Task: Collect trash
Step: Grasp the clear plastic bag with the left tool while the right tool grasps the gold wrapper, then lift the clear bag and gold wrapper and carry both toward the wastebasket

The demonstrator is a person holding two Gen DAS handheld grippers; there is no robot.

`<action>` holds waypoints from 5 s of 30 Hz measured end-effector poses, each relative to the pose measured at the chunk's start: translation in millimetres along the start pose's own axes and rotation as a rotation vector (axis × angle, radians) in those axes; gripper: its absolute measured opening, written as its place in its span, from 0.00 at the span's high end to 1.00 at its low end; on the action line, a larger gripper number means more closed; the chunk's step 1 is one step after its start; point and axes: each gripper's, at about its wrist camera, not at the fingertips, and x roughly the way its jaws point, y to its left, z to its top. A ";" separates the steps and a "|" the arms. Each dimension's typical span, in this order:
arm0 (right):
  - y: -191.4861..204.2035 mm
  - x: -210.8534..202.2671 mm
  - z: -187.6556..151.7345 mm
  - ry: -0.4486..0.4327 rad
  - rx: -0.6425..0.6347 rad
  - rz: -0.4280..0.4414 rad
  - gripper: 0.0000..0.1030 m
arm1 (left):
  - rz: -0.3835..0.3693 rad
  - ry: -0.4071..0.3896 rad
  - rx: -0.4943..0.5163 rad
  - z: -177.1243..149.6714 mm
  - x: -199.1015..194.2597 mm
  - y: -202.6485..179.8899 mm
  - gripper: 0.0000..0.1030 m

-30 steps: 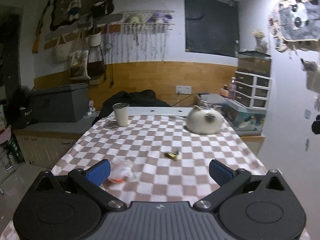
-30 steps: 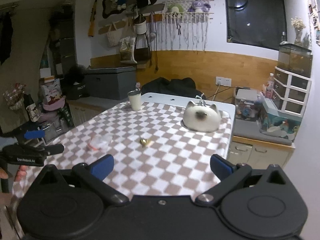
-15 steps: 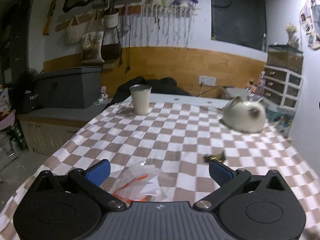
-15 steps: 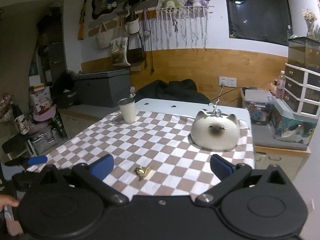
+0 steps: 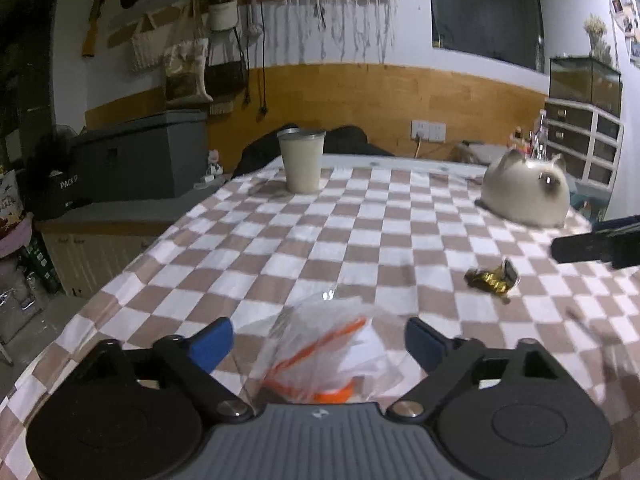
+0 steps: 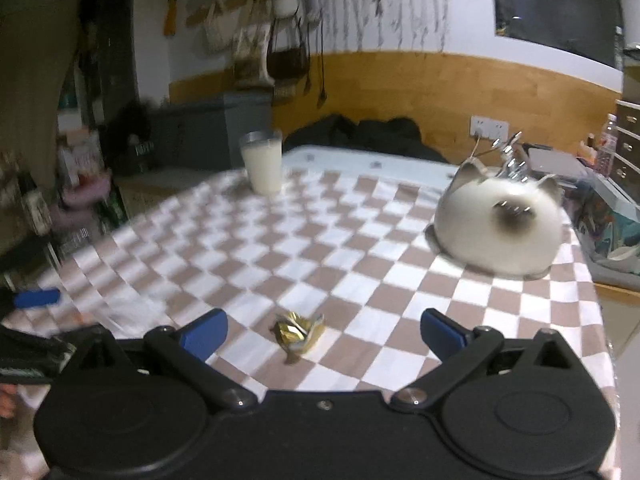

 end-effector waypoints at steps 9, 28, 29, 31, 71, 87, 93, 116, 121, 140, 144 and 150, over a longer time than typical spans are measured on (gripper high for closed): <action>16.0 56.2 -19.4 0.104 -0.057 -0.007 0.00 | 0.027 0.044 -0.011 -8.0 13.2 2.8 0.50; 12.1 73.8 -25.1 0.058 -0.015 -0.009 0.77 | 0.009 0.042 0.050 -8.4 10.6 -16.6 0.81; 11.7 72.3 -25.8 0.055 -0.012 -0.011 0.78 | 0.007 0.041 0.046 -8.1 10.1 -16.5 0.82; 12.5 68.1 -28.1 0.051 -0.015 -0.016 0.80 | 0.004 0.037 0.035 -8.0 8.5 -15.4 0.83; 30.0 39.2 51.1 0.130 -0.104 -0.068 0.08 | -0.038 0.026 -0.030 -6.9 -5.6 -14.8 0.89; 25.9 106.5 0.7 0.171 -0.020 -0.042 0.41 | -0.032 0.038 -0.001 -9.1 -2.6 -21.4 0.89; 35.1 95.2 -1.5 0.165 -0.057 -0.046 0.62 | -0.029 0.033 -0.006 -8.2 -2.8 -21.6 0.89; 33.7 -24.2 -48.0 0.136 -0.029 0.038 0.73 | -0.017 0.011 0.004 -8.8 -29.2 -39.5 0.92; 24.0 -55.2 -62.3 0.134 0.010 0.038 0.92 | 0.008 0.018 -0.014 -26.4 -57.7 -48.5 0.92; 12.0 -172.1 -118.1 0.076 0.037 0.100 0.93 | -0.041 -0.021 -0.067 -75.8 -163.6 -103.7 0.92; 10.7 -196.0 -130.9 0.062 0.042 0.103 0.93 | -0.044 -0.016 -0.082 -87.9 -180.9 -113.0 0.92; 2.6 -229.5 -150.6 0.040 0.050 0.086 0.93 | -0.051 -0.026 -0.091 -101.5 -209.4 -129.6 0.92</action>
